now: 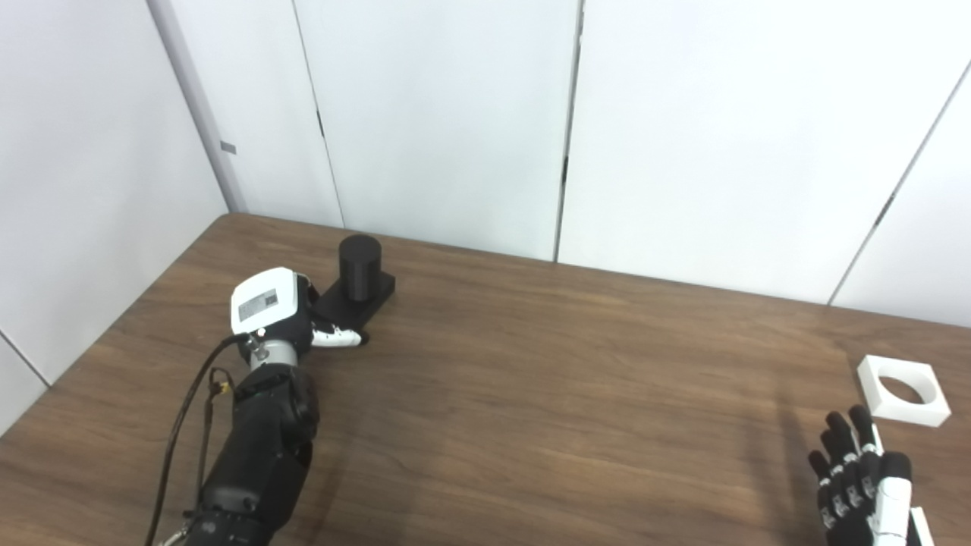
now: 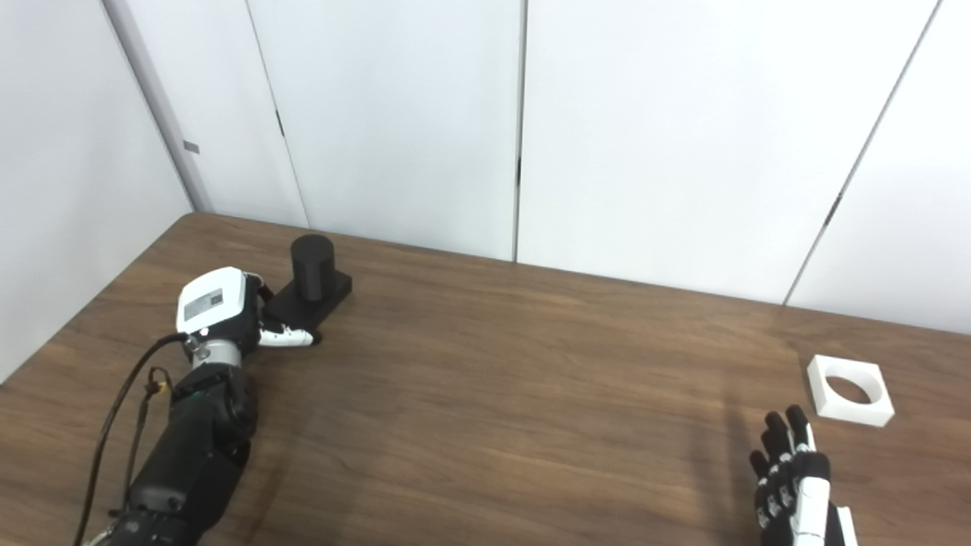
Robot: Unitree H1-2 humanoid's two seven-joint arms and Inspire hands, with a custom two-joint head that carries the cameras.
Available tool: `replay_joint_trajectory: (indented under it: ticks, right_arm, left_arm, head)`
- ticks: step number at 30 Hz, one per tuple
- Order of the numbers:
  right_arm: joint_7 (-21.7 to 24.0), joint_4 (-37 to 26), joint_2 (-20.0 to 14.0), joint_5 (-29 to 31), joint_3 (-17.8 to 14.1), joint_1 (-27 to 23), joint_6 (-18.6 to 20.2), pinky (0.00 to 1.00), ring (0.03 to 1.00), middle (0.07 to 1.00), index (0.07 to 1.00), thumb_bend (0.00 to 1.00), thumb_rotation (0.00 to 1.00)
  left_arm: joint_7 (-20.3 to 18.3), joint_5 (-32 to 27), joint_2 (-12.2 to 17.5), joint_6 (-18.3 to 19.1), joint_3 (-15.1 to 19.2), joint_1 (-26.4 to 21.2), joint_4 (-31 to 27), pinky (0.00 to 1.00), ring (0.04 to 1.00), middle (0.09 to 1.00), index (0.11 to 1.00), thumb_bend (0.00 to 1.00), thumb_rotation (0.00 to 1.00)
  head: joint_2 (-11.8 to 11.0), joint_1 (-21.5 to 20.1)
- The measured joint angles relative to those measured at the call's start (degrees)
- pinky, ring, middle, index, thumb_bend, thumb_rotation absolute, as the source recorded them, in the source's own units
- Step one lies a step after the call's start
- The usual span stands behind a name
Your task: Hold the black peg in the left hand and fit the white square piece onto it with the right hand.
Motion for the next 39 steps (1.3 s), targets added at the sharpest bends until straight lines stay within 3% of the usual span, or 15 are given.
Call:
replay_joint_trajectory:
  ticks: [4,11,24,31,39]
  right_arm:
    - [0.00,-0.12,0.02,-0.22,0.23,0.05,0.00,1.00,0.999,0.977,1.000,0.55,1.00]
    - [-0.21,-0.92,0.12,-0.38,0.61,0.17,0.34,1.00,1.000,0.987,1.000,0.53,1.00]
    - [-2.02,-2.19,0.46,-2.10,2.84,0.50,1.01,1.00,0.995,0.975,1.000,0.49,1.00]
    - [-2.43,-2.18,0.58,-2.76,3.83,0.59,0.93,0.99,0.992,0.980,1.000,0.45,1.00]
    - [-2.54,-2.19,0.70,-2.63,4.38,0.64,0.91,0.97,0.980,0.968,1.000,0.49,1.00]
  left_arm:
    - [0.83,-1.51,-0.94,0.05,-1.57,1.84,-2.87,0.79,0.795,0.733,0.483,0.51,0.06]
    - [0.44,-2.92,-2.33,0.03,-4.42,4.57,-9.60,0.82,0.797,0.736,0.483,0.51,0.05]
    - [-6.14,-5.89,-3.26,-0.24,-8.58,10.00,-24.32,0.71,0.784,0.720,0.484,0.50,0.06]
    - [-7.14,-6.24,-4.80,-0.66,-11.01,14.77,-31.17,0.71,0.783,0.730,0.485,0.50,0.05]
    - [-8.76,-9.68,-6.62,-4.17,-13.29,18.11,-33.13,0.71,0.780,0.733,0.485,0.50,0.05]
  head:
    - [0.00,-0.09]
    - [0.44,-1.14]
    - [2.28,-5.88]
    - [3.51,-7.91]
    - [4.83,-9.93]
